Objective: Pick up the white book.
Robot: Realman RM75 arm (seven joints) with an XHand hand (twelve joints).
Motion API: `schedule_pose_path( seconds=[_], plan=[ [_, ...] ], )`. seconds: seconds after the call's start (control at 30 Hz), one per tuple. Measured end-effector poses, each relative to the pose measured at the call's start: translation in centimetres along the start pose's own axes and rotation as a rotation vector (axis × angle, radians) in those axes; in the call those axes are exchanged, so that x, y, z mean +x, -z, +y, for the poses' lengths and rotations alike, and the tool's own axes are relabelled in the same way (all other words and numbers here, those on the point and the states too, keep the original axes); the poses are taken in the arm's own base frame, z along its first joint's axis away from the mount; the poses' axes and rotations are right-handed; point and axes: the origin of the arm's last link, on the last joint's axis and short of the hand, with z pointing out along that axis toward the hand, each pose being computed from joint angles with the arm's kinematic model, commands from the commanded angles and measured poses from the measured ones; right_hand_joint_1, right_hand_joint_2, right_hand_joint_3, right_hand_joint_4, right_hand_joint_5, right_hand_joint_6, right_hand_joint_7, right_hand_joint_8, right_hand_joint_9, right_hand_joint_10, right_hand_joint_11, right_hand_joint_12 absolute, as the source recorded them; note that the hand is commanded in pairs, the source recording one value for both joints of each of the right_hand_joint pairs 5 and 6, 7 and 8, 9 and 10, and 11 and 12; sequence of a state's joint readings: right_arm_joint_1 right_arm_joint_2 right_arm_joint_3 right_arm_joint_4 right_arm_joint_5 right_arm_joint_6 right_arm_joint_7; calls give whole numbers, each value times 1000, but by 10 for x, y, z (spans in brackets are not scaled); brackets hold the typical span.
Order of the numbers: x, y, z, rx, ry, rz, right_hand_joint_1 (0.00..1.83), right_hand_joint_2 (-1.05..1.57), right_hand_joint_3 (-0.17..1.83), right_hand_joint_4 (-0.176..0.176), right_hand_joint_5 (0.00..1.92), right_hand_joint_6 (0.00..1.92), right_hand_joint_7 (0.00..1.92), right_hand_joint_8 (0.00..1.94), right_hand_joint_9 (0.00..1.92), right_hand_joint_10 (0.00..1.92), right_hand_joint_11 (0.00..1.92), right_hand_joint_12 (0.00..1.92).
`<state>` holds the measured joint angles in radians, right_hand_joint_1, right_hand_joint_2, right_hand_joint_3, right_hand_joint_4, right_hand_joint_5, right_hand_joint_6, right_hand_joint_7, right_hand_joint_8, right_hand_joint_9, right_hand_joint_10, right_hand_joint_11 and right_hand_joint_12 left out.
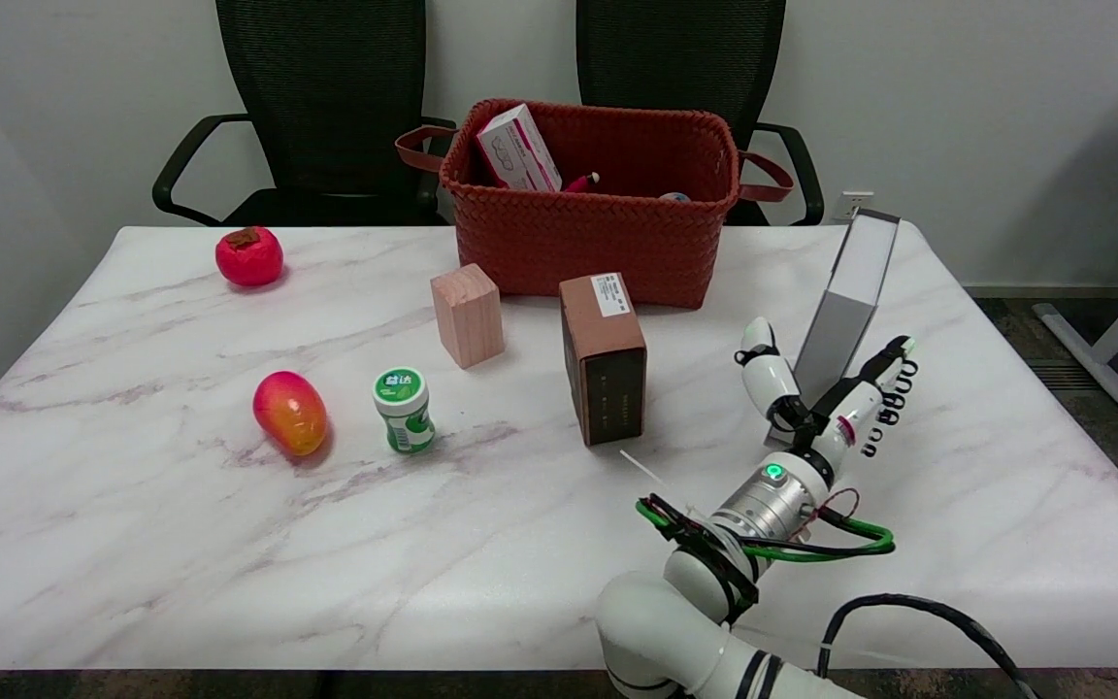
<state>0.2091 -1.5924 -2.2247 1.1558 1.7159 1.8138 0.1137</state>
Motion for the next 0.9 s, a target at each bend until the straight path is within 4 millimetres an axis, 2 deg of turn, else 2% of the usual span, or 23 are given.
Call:
schedule_pose_path(
  seconds=[0.9],
  plan=[
    [-8,-21,3,-14,-12,-2,977,654,390,0,0,0,0,0,0,0,0,0]
  ],
)
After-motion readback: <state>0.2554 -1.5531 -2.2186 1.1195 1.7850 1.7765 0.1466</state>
